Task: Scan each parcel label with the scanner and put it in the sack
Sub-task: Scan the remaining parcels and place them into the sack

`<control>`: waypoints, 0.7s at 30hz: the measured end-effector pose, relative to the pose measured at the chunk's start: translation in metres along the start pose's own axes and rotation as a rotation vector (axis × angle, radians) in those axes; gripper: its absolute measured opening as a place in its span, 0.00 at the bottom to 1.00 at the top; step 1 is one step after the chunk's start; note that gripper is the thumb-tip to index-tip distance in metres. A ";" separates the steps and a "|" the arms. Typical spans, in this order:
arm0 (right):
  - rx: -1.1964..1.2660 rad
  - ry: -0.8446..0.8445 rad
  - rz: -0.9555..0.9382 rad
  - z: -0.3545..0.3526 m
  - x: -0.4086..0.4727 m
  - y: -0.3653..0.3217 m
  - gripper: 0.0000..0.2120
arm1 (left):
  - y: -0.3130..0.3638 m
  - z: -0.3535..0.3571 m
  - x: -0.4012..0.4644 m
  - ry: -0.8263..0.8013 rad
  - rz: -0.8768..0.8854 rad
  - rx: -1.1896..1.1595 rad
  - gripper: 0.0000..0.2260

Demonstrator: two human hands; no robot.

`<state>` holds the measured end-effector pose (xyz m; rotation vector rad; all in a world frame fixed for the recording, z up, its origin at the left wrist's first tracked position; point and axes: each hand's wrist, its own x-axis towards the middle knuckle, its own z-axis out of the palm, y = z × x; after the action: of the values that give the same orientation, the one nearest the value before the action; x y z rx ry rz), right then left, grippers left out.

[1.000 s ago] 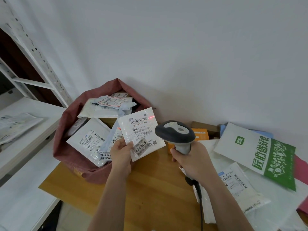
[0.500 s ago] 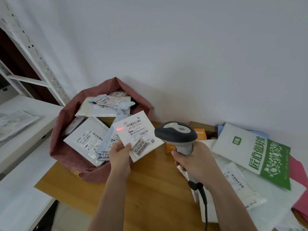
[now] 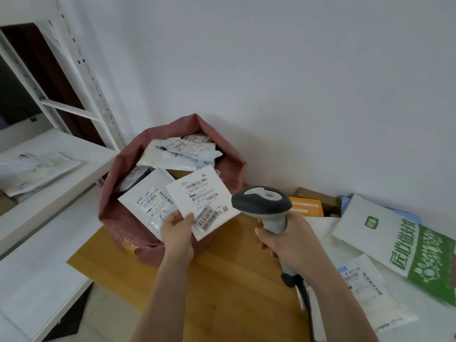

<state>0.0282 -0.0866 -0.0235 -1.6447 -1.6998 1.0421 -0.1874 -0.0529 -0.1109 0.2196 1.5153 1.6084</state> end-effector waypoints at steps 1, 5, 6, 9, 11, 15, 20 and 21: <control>-0.014 -0.006 -0.001 0.002 0.000 -0.001 0.06 | 0.003 -0.004 0.003 0.029 0.020 -0.019 0.07; -0.027 -0.031 -0.023 0.012 0.003 -0.009 0.07 | 0.013 -0.021 0.014 0.099 0.080 -0.071 0.09; -0.034 -0.040 -0.031 0.015 0.003 -0.011 0.07 | 0.015 -0.025 0.017 0.114 0.088 -0.080 0.08; -0.027 -0.049 -0.044 0.025 0.006 -0.018 0.08 | 0.020 -0.034 0.023 0.146 0.113 -0.100 0.09; -0.024 -0.056 -0.055 0.032 0.008 -0.022 0.08 | 0.023 -0.040 0.027 0.158 0.129 -0.098 0.09; -0.028 -0.060 -0.068 0.047 0.013 -0.028 0.08 | 0.029 -0.052 0.035 0.167 0.128 -0.096 0.07; -0.028 -0.050 -0.067 0.063 0.019 -0.035 0.06 | 0.034 -0.067 0.048 0.311 0.133 -0.090 0.05; -0.020 -0.042 -0.062 0.066 0.020 -0.036 0.07 | 0.035 -0.069 0.050 0.357 0.140 -0.101 0.05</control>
<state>-0.0476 -0.0754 -0.0326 -1.5821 -1.7827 1.0399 -0.2790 -0.0630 -0.1184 -0.0218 1.7092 1.9062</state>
